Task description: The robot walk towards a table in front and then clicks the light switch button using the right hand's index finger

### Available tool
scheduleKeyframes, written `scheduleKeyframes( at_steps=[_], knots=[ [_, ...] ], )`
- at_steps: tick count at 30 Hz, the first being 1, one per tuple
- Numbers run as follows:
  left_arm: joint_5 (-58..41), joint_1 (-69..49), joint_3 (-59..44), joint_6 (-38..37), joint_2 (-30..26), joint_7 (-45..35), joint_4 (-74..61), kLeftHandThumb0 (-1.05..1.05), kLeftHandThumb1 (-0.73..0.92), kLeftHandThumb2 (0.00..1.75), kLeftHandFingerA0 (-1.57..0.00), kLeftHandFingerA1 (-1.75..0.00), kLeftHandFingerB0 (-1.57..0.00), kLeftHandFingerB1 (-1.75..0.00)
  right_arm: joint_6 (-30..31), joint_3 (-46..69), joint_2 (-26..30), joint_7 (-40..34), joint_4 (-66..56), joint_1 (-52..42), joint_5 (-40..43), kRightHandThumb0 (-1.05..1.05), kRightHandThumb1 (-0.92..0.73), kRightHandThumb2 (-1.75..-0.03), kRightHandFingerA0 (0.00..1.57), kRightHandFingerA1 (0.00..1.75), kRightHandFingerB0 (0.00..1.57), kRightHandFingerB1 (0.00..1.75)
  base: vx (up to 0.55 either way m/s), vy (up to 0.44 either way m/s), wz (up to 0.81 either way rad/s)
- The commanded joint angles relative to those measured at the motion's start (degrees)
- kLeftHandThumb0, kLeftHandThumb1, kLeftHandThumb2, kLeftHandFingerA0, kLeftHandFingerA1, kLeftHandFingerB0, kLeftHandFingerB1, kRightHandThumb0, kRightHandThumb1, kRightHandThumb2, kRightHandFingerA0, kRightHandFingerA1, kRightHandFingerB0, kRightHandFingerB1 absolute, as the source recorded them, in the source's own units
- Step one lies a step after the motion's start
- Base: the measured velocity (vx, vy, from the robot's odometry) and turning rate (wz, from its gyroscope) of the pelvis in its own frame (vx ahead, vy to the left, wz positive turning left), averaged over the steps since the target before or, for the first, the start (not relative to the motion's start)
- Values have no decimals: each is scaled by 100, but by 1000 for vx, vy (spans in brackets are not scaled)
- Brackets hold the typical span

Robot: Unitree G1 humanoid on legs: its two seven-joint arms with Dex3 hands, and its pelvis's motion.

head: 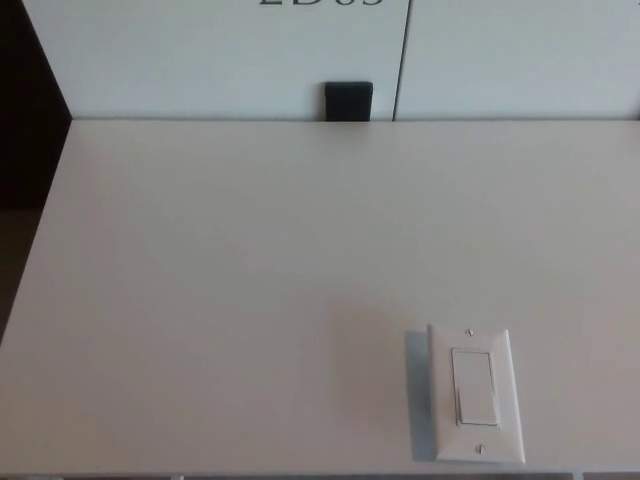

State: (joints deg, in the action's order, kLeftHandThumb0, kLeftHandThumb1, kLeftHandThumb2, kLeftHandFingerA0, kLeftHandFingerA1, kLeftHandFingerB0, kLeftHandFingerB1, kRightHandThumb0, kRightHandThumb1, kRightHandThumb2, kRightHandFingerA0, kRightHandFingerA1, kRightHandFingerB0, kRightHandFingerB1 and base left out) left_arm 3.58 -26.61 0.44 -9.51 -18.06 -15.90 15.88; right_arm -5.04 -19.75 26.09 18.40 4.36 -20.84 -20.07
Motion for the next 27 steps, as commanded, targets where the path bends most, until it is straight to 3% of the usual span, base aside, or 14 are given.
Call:
scheduleKeyframes(
  at_steps=[1,8,20,23,24,27],
  knots=[
    [-26,46,-55,52,-122,-81,26,-30,56,57,-57,-43,-53,-40,-56,101,255,258,-584,-467,206,-40,-72,-62,64,46,51,39,0,0,0],
    [-7,98,-87,110,-120,-55,-25,-31,56,57,-57,-43,-53,-39,-861,564,481,164,-1845,-1654,726,-38,-70,-60,57,43,50,40,0,0,0],
    [-187,169,-224,336,-85,-181,-115,-30,56,57,-56,-43,-53,-39,-972,2078,806,417,-3761,-2750,1012,-41,-71,-62,65,47,53,40,0,0,0],
    [-88,229,-205,231,-105,-130,-41,-32,55,56,-58,-44,-53,-40,-952,2717,860,613,-4293,-3178,1448,-34,-69,-59,64,44,53,40,0,0,0],
    [-88,265,-203,242,-103,-136,-25,-32,55,56,-58,-44,-54,-40,-1233,2951,812,586,-4347,-3251,1578,-33,-67,-59,65,46,54,41,0,0,0],
    [-47,238,-163,271,-134,-165,-106,-33,55,56,-58,-44,-53,-39,-1190,3587,704,678,-4858,-3610,1847,-39,-67,-61,64,45,53,40,0,0,0]
  ],
)
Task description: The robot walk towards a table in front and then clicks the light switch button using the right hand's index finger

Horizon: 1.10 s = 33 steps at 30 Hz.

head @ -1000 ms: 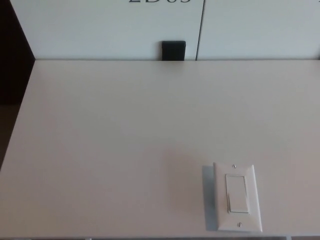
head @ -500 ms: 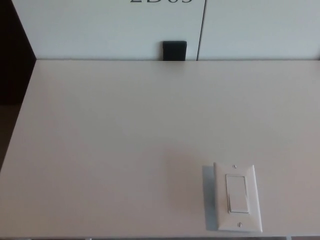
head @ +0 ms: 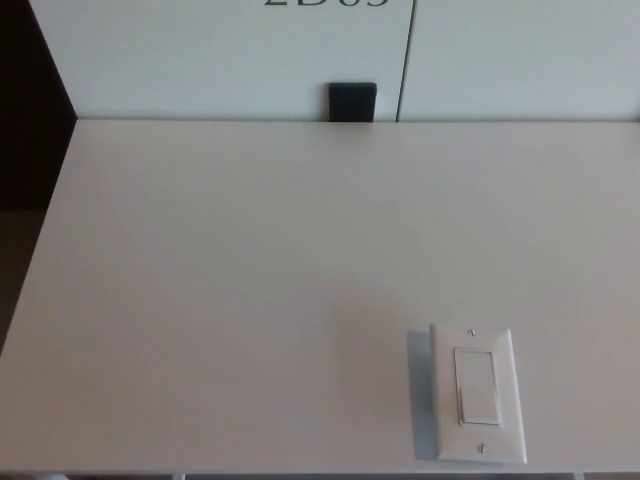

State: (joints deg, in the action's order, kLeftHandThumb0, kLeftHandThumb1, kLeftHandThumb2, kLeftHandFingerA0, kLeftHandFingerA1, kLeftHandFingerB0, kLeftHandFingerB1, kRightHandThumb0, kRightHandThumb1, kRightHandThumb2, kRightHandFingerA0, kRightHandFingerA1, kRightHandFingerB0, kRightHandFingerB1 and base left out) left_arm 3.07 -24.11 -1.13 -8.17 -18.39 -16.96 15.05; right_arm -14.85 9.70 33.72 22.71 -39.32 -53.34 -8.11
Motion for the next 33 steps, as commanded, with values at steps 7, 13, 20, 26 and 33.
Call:
scheduleKeyframes(
  at_steps=[7,13,20,26,33],
  knots=[
    [-17,-352,139,245,-71,-202,-515,-30,57,57,-57,-43,-53,-39,-985,1542,-605,199,-876,-621,1239,-39,-66,-59,70,48,55,41,0,0,0],
    [52,-651,310,127,-103,-258,-677,-32,58,57,-55,-43,-51,-39,-1412,1534,-1438,-64,-1064,-473,1003,-39,-64,-59,62,43,54,39,0,0,0],
    [146,-894,569,1,-171,-362,-879,-33,58,57,-54,-43,-49,-38,-1880,838,-2216,-644,-332,651,-1120,-53,-51,-83,36,50,36,49,0,0,0],
    [252,-941,697,-35,-203,-340,-970,-35,59,58,-53,-42,-48,-38,-1927,430,-2396,-1322,280,1440,-3069,-58,-58,-81,14,40,25,41,0,0,0],
    [209,-986,757,-16,-206,-393,-1065,-35,58,58,-52,-43,-48,-38,-1350,-143,-2391,-1564,656,1878,-4179,-55,-69,-63,3,19,25,30,0,0,0]
  ],
)
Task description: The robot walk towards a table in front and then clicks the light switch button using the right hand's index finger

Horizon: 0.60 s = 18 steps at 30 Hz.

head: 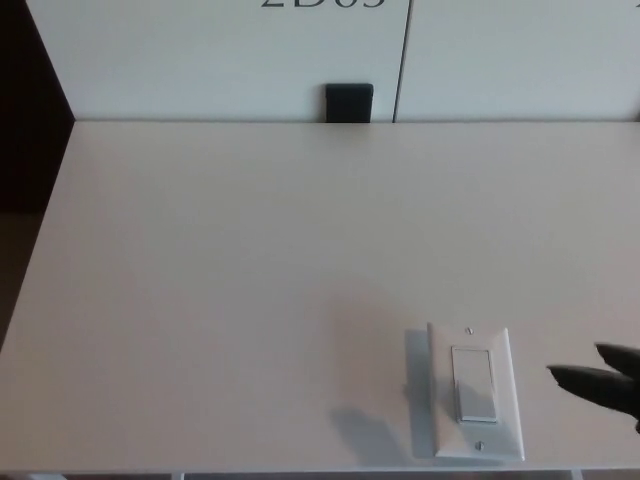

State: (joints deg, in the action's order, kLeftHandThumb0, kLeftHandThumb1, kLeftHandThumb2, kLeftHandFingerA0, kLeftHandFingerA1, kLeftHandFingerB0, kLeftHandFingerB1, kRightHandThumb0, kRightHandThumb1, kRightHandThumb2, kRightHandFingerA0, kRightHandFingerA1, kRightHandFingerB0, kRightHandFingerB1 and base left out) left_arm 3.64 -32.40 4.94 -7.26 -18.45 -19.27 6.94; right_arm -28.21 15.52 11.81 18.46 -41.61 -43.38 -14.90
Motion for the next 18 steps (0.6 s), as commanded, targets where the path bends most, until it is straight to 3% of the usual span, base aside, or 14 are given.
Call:
scheduleKeyframes(
  at_steps=[1,2,14,17,18],
  knots=[
    [211,-152,181,-128,-232,-150,-269,-34,60,58,-52,-43,-47,-38,244,-895,-182,-1096,969,1035,-3849,-57,-65,-73,0,10,21,33,0,0,0],
    [197,-160,183,-89,-231,-153,-292,-34,60,58,-52,-42,-47,-38,364,-987,-177,-1098,1036,1105,-3994,-60,-72,-62,0,11,24,29,0,0,0],
    [230,-130,224,-1,-261,-127,-340,-34,59,57,-54,-43,-49,-38,1001,-1718,83,-1482,1652,1389,-5261,-64,-72,-62,0,9,23,29,0,0,0],
    [210,-128,219,-8,-270,-141,-325,-34,59,57,-54,-43,-50,-38,1131,-1893,143,-1696,1841,1409,-5503,-63,-61,-73,0,5,21,34,0,0,0],
    [285,-108,246,-44,-306,-129,-308,-35,60,58,-52,-42,-47,-38,1219,-2024,194,-1903,2051,1459,-5660,-65,-71,-61,0,13,25,30,0,0,0]
  ],
)
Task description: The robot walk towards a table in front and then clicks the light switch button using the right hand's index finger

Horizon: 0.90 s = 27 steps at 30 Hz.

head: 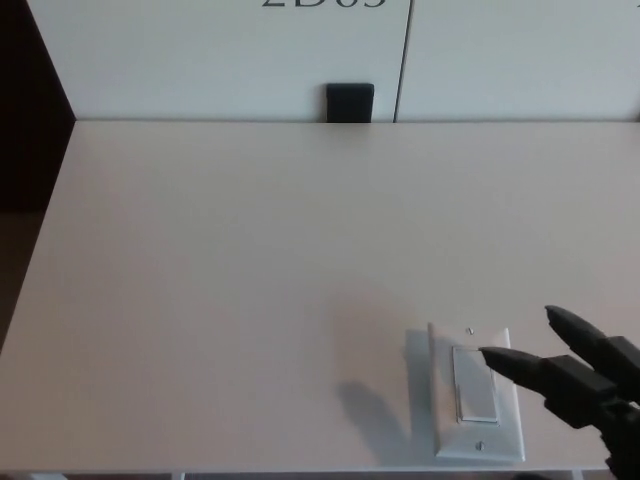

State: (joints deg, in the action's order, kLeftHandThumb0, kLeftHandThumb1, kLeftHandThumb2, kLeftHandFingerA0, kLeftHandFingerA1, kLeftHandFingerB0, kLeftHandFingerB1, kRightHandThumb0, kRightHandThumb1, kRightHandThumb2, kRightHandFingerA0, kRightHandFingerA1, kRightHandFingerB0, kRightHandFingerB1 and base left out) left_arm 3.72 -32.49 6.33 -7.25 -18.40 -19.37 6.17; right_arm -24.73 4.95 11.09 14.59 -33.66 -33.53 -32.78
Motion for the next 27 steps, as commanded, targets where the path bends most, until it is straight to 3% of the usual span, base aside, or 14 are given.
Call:
scheduleKeyframes(
  at_steps=[1,2,3,4,5,6,7,8,9,11,14,15,27],
  knots=[
    [278,-102,107,-42,-313,-119,-237,-35,60,58,-52,-42,-47,-38,921,-1017,284,-1547,1307,489,-3939,-64,-72,-65,0,12,24,30,0,0,0],
    [264,-106,101,-20,-312,-124,-251,-36,60,58,-52,-42,-48,-38,986,-1077,302,-1590,1373,503,-4010,-71,-58,-87,0,17,20,40,0,0,0],
    [256,-105,97,0,-313,-129,-258,-36,60,58,-52,-42,-48,-38,1027,-1116,311,-1640,1423,510,-4039,-71,-58,-87,0,17,20,40,0,0,0],
    [246,-98,93,-11,-308,-130,-238,-36,59,58,-53,-42,-48,-38,1073,-1169,329,-1717,1506,533,-4062,-66,-70,-61,0,20,24,29,0,0,0],
    [242,-95,91,-17,-306,-130,-229,-36,59,58,-53,-42,-48,-38,1100,-1197,339,-1754,1542,544,-4075,-66,-70,-61,0,20,24,29,0,0,0],
    [242,-95,91,-12,-303,-128,-226,-36,59,57,-54,-43,-49,-38,1161,-1248,347,-1750,1590,558,-4112,-73,-57,-87,0,16,22,40,0,0,0],
    [242,-90,95,-60,-309,-135,-205,-36,60,58,-54,-43,-49,-38,1228,-1303,369,-1762,1626,573,-4193,-73,-58,-88,0,18,23,41,0,0,0],
    [242,-87,91,-63,-315,-139,-210,-36,59,58,-55,-43,-49,-38,1270,-1347,385,-1800,1665,597,-4238,-67,-71,-62,0,21,24,29,0,0,0],
    [242,-86,85,-40,-318,-138,-227,-36,59,58,-55,-43,-49,-38,1298,-1383,394,-1838,1705,621,-4259,-67,-71,-62,0,21,24,29,0,0,0],
    [272,-94,97,-24,-333,-137,-267,-34,60,58,-54,-43,-49,-38,1429,-1475,419,-1715,1744,645,-4362,-66,-72,-66,0,14,22,29,0,0,0],
    [301,-98,110,-4,-355,-145,-300,-35,60,58,-54,-43,-49,-38,1521,-1561,475,-1703,1788,670,-4443,-68,-74,-64,0,20,23,29,0,0,0],
    [299,-100,110,3,-356,-150,-308,-35,59,58,-55,-43,-49,-38,1547,-1584,483,-1715,1800,671,-4462,-76,-61,-91,0,19,21,40,0,0,0],
    [307,-100,152,32,-427,-183,-328,-36,60,58,-53,-42,-47,-38,2099,-1848,460,-1621,1508,514,-4930,-77,-60,-90,0,21,20,40,0,0,0]
  ],
)
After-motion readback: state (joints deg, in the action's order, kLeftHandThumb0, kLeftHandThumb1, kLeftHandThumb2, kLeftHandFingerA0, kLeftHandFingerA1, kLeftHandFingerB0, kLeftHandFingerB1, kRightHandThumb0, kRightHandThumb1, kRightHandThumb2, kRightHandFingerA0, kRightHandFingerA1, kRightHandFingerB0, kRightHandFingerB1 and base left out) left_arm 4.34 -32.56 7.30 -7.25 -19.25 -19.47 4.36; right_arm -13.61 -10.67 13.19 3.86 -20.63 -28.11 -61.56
